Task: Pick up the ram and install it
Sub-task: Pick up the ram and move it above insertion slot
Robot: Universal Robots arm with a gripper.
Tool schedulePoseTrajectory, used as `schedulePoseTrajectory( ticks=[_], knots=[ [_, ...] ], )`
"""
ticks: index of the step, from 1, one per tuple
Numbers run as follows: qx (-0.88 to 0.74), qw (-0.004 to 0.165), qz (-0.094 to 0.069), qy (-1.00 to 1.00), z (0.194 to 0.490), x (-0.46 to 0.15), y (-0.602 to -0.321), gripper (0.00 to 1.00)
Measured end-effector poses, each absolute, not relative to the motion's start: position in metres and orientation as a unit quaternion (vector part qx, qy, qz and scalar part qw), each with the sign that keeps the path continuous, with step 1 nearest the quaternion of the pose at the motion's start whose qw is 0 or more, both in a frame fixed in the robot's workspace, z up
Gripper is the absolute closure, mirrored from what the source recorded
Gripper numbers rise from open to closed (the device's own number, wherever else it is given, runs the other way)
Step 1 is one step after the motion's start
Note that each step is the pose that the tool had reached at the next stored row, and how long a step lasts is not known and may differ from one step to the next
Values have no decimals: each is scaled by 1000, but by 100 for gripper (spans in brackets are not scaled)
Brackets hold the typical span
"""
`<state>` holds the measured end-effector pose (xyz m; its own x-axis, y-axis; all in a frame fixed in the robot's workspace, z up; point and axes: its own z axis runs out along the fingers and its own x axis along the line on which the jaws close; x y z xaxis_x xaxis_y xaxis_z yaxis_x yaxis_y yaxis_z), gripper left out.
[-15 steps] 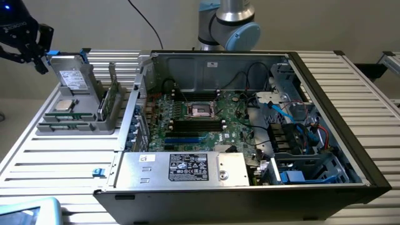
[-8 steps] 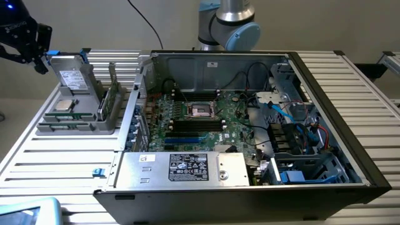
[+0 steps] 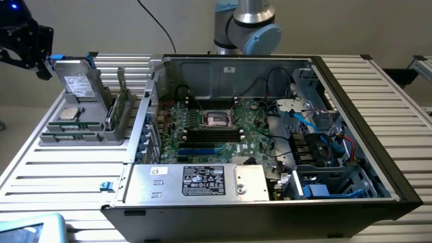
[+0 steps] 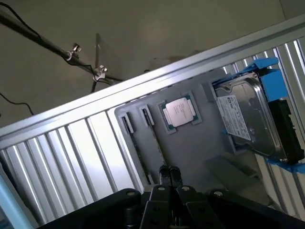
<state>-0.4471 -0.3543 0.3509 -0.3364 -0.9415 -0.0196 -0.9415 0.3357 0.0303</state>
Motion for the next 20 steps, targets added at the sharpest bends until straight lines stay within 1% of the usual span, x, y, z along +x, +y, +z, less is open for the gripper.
schedulePoseTrajectory(
  ticks=[8, 20],
  knots=[
    [633, 4, -16, -774, 351, -447, -354, 89],
    [708, 13, -6, -706, 351, -447, -354, 89]
  ],
)
